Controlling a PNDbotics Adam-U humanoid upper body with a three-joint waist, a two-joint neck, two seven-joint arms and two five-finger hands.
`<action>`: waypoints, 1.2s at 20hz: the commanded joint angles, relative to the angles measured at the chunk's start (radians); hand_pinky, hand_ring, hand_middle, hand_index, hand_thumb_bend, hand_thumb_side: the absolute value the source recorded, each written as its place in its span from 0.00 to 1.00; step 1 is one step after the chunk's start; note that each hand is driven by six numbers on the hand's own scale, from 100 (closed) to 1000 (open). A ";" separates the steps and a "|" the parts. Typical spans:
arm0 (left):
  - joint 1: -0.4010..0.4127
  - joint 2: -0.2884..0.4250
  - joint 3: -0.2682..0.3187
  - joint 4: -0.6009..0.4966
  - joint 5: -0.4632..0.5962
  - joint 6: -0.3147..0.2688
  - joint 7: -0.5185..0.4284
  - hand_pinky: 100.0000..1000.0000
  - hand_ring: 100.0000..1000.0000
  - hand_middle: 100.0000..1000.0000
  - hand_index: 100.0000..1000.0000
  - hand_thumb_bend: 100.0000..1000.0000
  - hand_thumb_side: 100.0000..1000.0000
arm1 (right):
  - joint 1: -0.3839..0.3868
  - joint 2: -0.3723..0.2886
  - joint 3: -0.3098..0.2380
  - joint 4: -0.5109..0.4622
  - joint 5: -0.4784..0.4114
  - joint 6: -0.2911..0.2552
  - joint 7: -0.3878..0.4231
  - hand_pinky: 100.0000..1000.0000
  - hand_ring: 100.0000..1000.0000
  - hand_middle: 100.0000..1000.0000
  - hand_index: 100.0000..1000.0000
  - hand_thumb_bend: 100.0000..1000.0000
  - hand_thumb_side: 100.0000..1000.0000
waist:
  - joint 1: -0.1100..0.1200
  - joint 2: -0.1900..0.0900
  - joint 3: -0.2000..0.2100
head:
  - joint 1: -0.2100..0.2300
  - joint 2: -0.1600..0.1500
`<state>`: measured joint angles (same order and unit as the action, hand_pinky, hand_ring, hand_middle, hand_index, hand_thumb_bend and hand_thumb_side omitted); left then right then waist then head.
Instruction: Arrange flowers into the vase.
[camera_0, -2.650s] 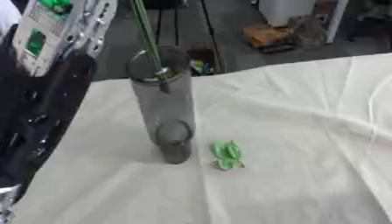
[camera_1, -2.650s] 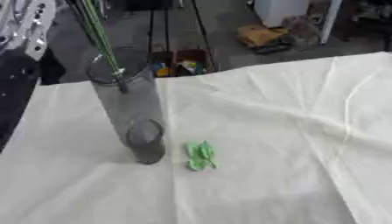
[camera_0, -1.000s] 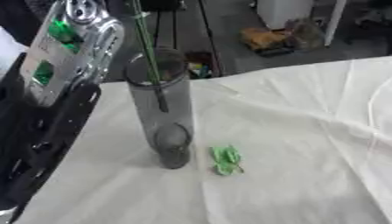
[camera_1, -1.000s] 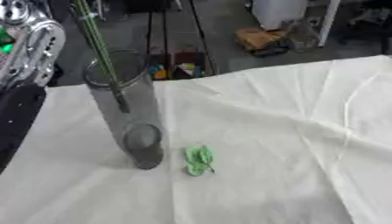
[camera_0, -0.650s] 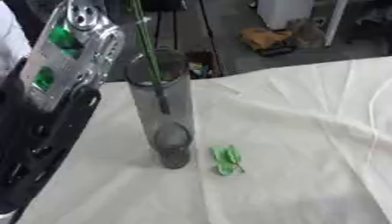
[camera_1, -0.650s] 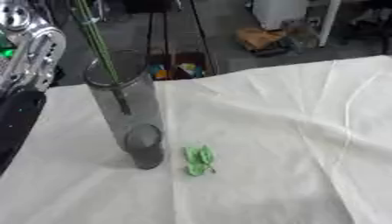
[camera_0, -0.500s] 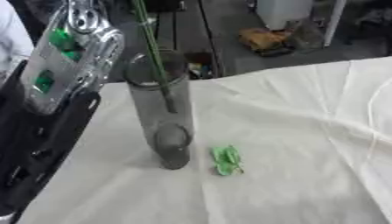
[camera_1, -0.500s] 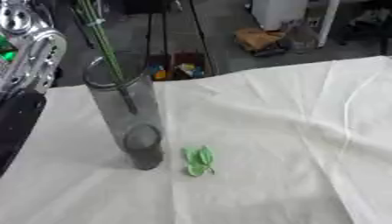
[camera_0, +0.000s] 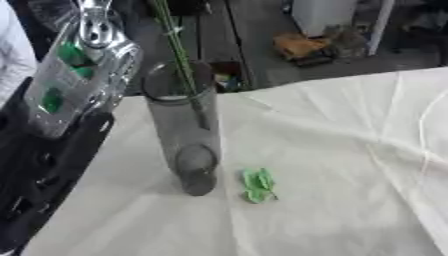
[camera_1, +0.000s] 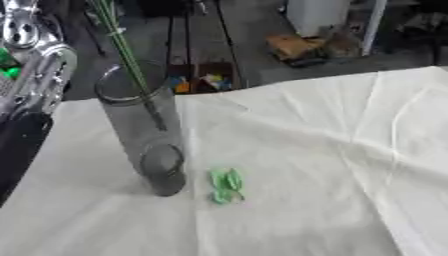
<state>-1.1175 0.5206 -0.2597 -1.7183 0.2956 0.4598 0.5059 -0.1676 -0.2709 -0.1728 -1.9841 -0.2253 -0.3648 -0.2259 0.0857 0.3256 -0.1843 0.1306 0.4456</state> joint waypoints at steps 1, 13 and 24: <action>-0.013 0.038 0.003 -0.023 -0.038 -0.007 -0.007 0.00 0.15 0.16 0.08 0.00 0.94 | -0.006 -0.012 -0.007 -0.016 -0.006 0.003 -0.001 0.15 0.27 0.16 0.50 0.00 0.94 | -0.007 -0.023 0.002 | -0.001 -0.010; 0.001 0.060 -0.001 -0.026 -0.112 0.020 -0.071 0.01 0.23 0.23 0.11 0.00 0.90 | -0.003 -0.012 -0.008 -0.016 -0.018 0.009 0.003 0.15 0.27 0.16 0.50 0.00 0.94 | -0.007 -0.025 0.004 | -0.004 -0.011; 0.014 0.067 -0.001 -0.024 -0.129 0.049 -0.120 0.06 0.32 0.29 0.16 0.00 0.87 | -0.002 -0.012 -0.009 -0.016 -0.022 0.010 0.005 0.15 0.27 0.16 0.50 0.00 0.94 | -0.009 -0.027 0.005 | -0.005 -0.013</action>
<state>-1.0902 0.5559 -0.2672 -1.7297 0.1735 0.5082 0.3917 -0.1670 -0.2707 -0.1729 -1.9841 -0.2404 -0.3555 -0.2235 0.0850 0.3231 -0.1793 0.1290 0.4453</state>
